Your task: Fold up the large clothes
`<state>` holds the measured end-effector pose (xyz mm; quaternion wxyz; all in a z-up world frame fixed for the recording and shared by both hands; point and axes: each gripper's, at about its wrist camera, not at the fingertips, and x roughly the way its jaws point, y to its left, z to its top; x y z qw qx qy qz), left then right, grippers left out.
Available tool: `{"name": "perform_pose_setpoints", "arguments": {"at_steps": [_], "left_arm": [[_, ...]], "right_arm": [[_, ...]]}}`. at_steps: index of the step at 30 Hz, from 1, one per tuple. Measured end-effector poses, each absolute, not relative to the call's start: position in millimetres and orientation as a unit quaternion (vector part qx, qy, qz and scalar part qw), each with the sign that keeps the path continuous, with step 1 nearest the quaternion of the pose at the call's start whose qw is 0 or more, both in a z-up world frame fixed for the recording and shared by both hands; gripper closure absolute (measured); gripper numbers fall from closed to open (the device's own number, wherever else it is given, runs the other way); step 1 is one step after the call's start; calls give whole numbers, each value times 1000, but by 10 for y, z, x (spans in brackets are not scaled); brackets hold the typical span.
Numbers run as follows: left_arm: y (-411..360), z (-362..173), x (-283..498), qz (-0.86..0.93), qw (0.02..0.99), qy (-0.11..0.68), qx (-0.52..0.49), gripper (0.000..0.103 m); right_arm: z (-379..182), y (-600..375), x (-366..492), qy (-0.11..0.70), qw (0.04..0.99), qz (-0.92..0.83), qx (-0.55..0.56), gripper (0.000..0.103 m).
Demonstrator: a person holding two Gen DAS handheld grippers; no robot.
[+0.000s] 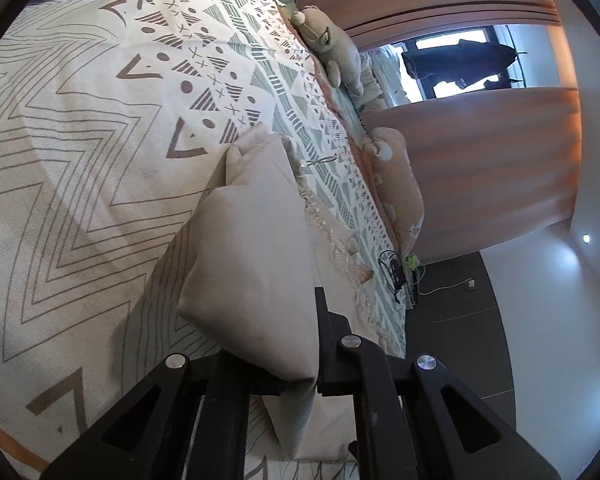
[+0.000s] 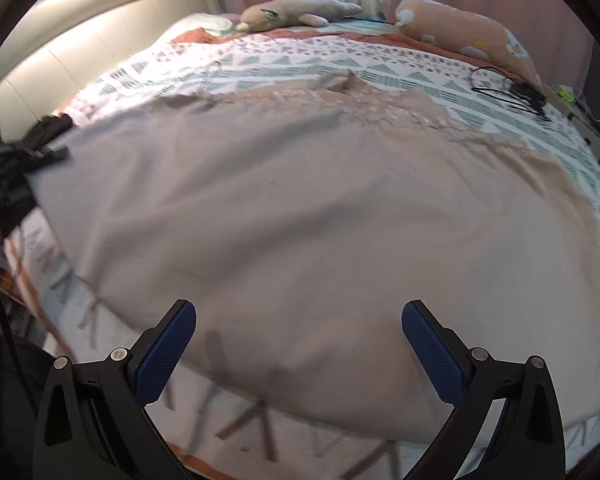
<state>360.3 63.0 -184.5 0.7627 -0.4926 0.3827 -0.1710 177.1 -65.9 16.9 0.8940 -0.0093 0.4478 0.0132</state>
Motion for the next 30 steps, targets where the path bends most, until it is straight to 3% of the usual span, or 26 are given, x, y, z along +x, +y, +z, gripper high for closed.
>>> {"name": "perform_pose_setpoints", "arguments": {"at_steps": [13,30], "left_arm": [[618,-1893,3583,-164,756,378,-508,92],[674,-2375,3600,-76,706,492,-504,90]], "right_arm": [[-42,-635,2012,477,877,-6,-65,1],[-157,-694,3120,485,866,-65,-105,1]]}}
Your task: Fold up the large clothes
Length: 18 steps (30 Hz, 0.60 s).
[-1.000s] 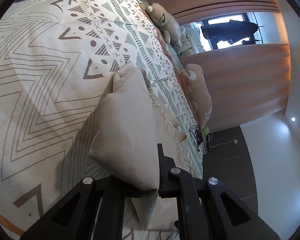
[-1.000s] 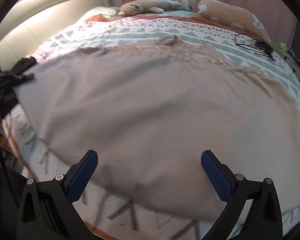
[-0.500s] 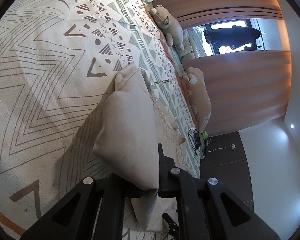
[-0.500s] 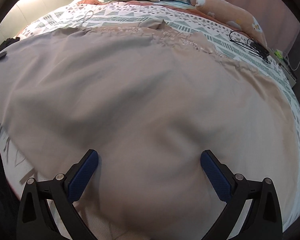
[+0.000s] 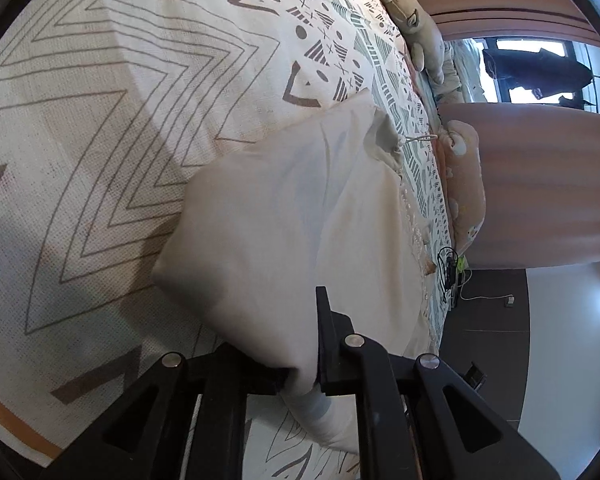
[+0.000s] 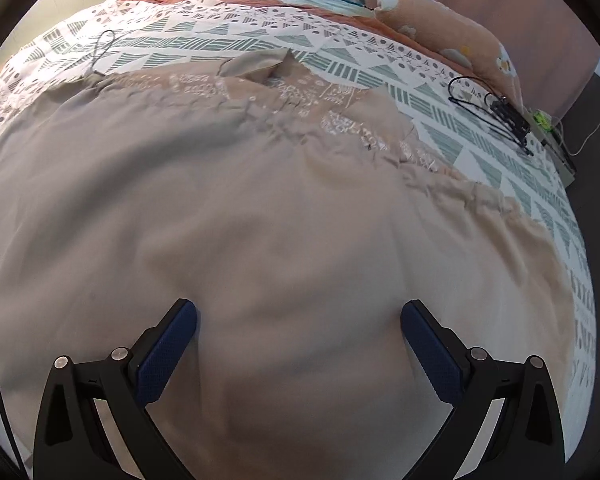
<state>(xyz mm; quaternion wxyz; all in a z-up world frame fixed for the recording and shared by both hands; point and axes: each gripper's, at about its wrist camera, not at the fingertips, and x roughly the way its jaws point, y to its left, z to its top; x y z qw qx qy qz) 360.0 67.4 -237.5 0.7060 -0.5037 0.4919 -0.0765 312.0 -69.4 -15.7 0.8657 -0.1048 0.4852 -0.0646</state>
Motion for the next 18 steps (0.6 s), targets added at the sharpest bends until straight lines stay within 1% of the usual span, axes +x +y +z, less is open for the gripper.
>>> {"name": "perform_pose_setpoints", "arguments": {"at_steps": [5,10,13,14,18], "left_arm": [[611,-2410,3661,-67,698,500,-508,90],[586,-2378,3628,-59,708,484,-511,90],[578,-2273,3629,-75,724,464,-504,90],[570,-2219,3634,-83,732,456,-499,94],[471,-1927,3663,-120,755,433,-478,95]], "right_arm": [[-184,-710,3166,474,871,-72,-103,1],[-130,-786,3025,472,878,-56,-60,1],[-68,-852,2870,464,883,-56,-48,1],[-58,-864,2805,462,884,-55,-45,1],[7,-913,2569,456,889,-28,-3,1]]}}
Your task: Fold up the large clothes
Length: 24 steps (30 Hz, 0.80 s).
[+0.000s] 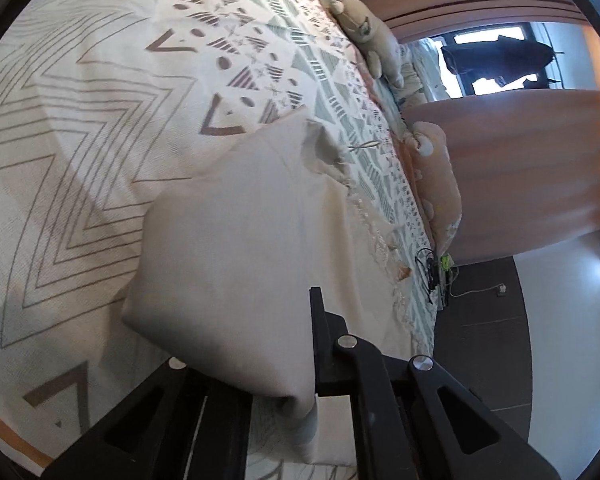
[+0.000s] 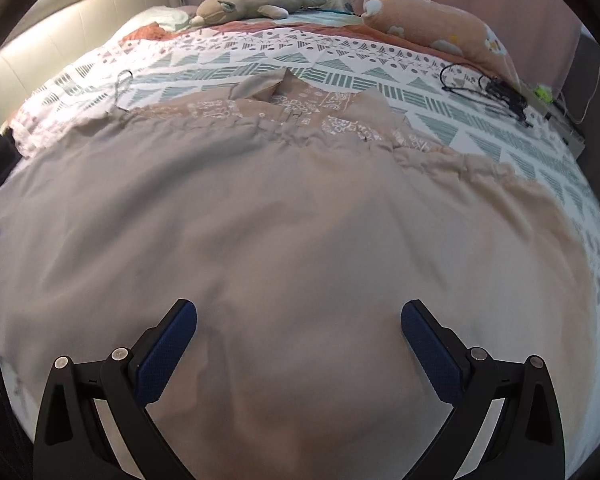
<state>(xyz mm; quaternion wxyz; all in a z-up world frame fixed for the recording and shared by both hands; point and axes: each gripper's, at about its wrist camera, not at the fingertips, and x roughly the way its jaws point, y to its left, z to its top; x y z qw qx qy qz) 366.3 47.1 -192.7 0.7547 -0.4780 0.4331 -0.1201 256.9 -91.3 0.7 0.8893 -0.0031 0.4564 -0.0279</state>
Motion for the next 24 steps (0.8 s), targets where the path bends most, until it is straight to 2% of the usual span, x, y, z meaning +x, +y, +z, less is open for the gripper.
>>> {"name": "perform_pose_setpoints", "arguments": {"at_steps": [7,24], "left_arm": [[209,-1306,3751,-172,775,408,-451,95],[-1040,-245,3936,-306,778,398,-378,95]], "right_arm": [[94,-1081,2102,452,890,-18,54,1],[-1,-783,1780,496,867,-20,-35,1]]}}
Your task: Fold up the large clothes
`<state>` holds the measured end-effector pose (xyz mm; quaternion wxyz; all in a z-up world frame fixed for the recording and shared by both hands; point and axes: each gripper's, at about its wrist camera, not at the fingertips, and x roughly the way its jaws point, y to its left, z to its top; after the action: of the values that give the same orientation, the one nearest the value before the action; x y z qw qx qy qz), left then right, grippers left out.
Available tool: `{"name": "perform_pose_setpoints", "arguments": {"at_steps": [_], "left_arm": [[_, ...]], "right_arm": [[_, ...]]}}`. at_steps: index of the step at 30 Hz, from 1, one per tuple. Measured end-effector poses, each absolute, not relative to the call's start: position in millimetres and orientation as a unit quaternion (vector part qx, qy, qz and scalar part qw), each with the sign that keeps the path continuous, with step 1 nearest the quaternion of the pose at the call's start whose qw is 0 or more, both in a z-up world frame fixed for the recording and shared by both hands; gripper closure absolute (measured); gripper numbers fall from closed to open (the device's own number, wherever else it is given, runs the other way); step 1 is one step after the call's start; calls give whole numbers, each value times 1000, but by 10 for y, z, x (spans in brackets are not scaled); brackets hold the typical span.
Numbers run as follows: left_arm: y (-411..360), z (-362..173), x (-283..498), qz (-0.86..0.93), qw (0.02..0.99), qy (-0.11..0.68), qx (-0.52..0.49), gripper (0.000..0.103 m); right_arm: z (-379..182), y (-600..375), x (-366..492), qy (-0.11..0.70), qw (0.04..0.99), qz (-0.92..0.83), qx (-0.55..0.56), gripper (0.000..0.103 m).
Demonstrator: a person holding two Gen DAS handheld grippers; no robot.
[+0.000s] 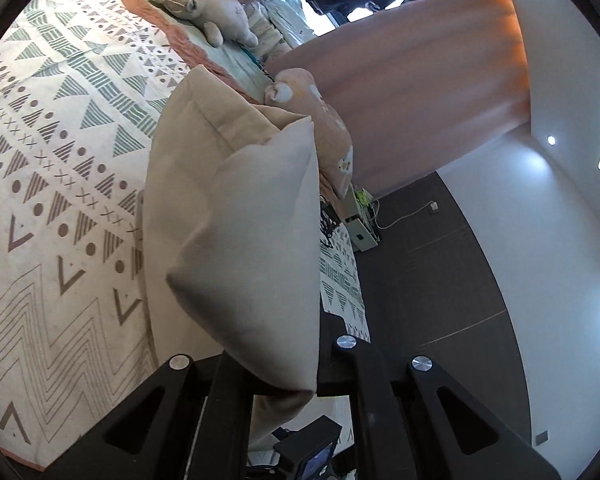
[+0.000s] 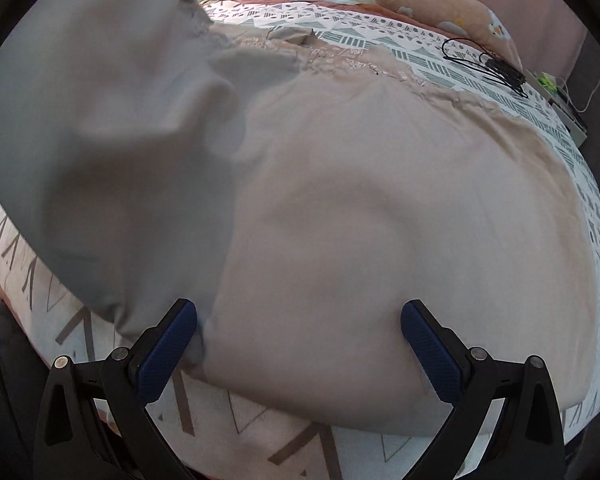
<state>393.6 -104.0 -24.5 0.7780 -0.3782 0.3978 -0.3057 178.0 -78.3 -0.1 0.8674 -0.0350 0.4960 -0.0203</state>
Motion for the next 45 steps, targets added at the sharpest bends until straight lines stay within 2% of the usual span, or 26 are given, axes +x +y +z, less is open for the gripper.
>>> {"name": "perform_pose_setpoints", "arguments": {"at_steps": [3,8,16,27,38,43,44,45], "left_arm": [[-1307,-119,3933,-326,774,402,-364,95],[-1761,7,3952,-353,766,414,-343,95],[-2581,-54,3998,-394,738,451,-312,95],[-3747,-523,3865,-415,692,530,-262,95],[-4199,-1061,3661,-396,645,609,-237,95],[-4062,-1297,3605,-376,624,639,-248,88],[-4021,-1302,3578,-378,622,638,-252,84],[-3984,-1317,3554,-381,619,637,-257,77]], "right_arm": [[40,-808,1698,496,868,-10,-24,1],[272,-1132,1403,462,885,4,56,1],[567,-1847,710,395,904,-22,159,1],[395,-2704,-403,350,893,-99,265,1],[215,-3072,-747,345,870,-127,329,1],[221,-3046,-754,343,874,-122,322,1],[199,-3078,-695,344,874,-121,322,1],[196,-3070,-696,344,874,-119,321,1]]}}
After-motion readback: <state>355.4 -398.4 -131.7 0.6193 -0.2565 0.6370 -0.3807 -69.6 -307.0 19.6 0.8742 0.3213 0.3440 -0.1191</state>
